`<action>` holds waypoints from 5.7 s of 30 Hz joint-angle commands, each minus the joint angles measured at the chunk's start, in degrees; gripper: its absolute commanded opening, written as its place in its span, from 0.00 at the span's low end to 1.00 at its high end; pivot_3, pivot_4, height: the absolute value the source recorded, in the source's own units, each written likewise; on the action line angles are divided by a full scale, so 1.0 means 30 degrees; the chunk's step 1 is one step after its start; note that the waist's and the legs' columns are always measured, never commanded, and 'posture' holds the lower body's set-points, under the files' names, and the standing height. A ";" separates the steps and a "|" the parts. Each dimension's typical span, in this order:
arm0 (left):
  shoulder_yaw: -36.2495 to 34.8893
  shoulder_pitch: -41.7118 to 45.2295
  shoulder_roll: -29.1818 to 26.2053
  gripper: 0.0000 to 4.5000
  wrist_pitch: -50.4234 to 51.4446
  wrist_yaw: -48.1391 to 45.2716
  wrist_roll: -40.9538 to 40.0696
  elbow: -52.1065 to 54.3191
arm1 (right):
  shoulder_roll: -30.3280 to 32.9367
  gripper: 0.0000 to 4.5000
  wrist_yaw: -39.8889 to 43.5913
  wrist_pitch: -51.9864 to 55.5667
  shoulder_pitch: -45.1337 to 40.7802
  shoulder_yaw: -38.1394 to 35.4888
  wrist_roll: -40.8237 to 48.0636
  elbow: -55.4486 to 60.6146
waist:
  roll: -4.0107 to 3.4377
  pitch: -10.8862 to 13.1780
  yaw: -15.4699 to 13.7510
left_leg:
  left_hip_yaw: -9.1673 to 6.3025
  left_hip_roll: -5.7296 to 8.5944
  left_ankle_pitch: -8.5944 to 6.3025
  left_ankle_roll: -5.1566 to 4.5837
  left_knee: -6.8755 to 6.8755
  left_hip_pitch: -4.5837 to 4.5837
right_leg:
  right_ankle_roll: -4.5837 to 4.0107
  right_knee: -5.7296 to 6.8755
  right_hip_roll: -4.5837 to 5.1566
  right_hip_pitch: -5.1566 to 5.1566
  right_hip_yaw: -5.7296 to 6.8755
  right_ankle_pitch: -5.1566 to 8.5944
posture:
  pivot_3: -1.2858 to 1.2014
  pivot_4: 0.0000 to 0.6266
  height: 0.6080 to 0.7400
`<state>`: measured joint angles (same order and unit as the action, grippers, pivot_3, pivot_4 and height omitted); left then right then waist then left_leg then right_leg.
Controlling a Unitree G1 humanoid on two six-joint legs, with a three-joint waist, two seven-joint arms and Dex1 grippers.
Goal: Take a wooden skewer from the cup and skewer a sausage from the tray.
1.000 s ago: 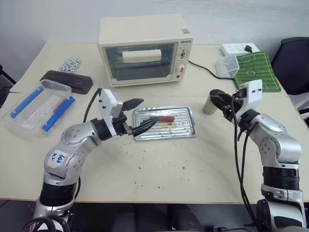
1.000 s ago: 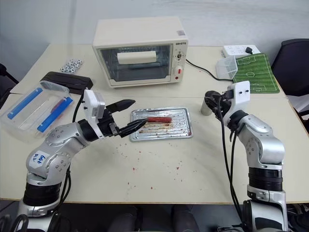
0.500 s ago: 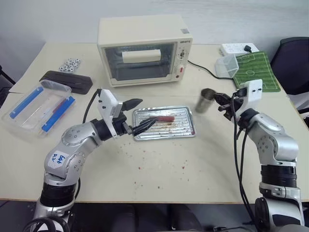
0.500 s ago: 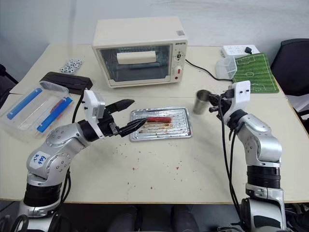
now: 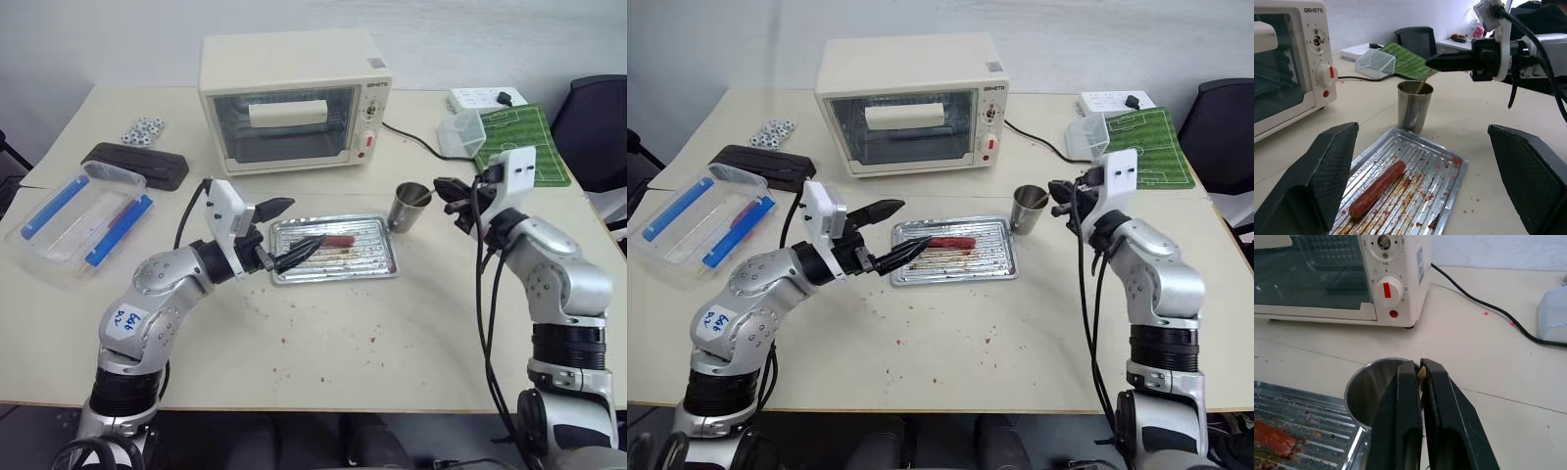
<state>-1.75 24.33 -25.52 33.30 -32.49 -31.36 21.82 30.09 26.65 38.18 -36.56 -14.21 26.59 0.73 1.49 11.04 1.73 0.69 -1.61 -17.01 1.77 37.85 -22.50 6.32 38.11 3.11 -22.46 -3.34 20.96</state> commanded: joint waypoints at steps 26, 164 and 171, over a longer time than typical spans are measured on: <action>-0.0040 0.0882 0.0425 1.00 -0.1482 -0.1278 -0.0435 0.1003 | -0.0746 0.00 -0.5078 1.8105 -0.7130 -0.5132 1.8602 -0.2758 | -0.0001 0.0000 -0.0005 | -0.0091 -0.0003 -0.0038 -0.0087 0.0045 -0.0195 | -0.0005 -0.0027 0.0023 -0.0098 -0.0010 -0.0003 | 0.52 0.24 1.00; -0.7876 -0.6805 -0.5563 0.00 0.0350 -0.0147 -0.2160 0.4826 | -0.3621 0.51 1.0440 -1.0350 -0.8630 1.2039 -0.9452 -1.4971 | -0.0035 0.0023 0.0628 | -0.0130 0.0009 0.0022 0.0012 0.0023 -0.0203 | -0.0011 -0.0024 0.0051 -0.0135 0.0031 -0.0011 | 0.52 0.24 1.00; -0.7846 -0.6674 -0.5672 0.00 0.0401 -0.0045 -0.2179 0.4852 | -0.4067 0.34 1.0560 -1.0140 -0.8842 1.1447 -0.9534 -1.5631 | -0.0036 0.0023 0.0640 | -0.0131 0.0009 0.0024 0.0015 0.0026 -0.0201 | -0.0012 -0.0015 0.0050 -0.0135 0.0032 -0.0012 | 0.52 0.24 1.00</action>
<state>-24.02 3.95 -41.75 34.63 -32.76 -36.86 33.86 18.33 58.12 7.58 -62.10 21.80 -1.73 -46.20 1.39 11.11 3.65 0.30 -1.58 -16.94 1.81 37.93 -23.10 6.28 38.07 3.26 -22.87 -3.24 20.93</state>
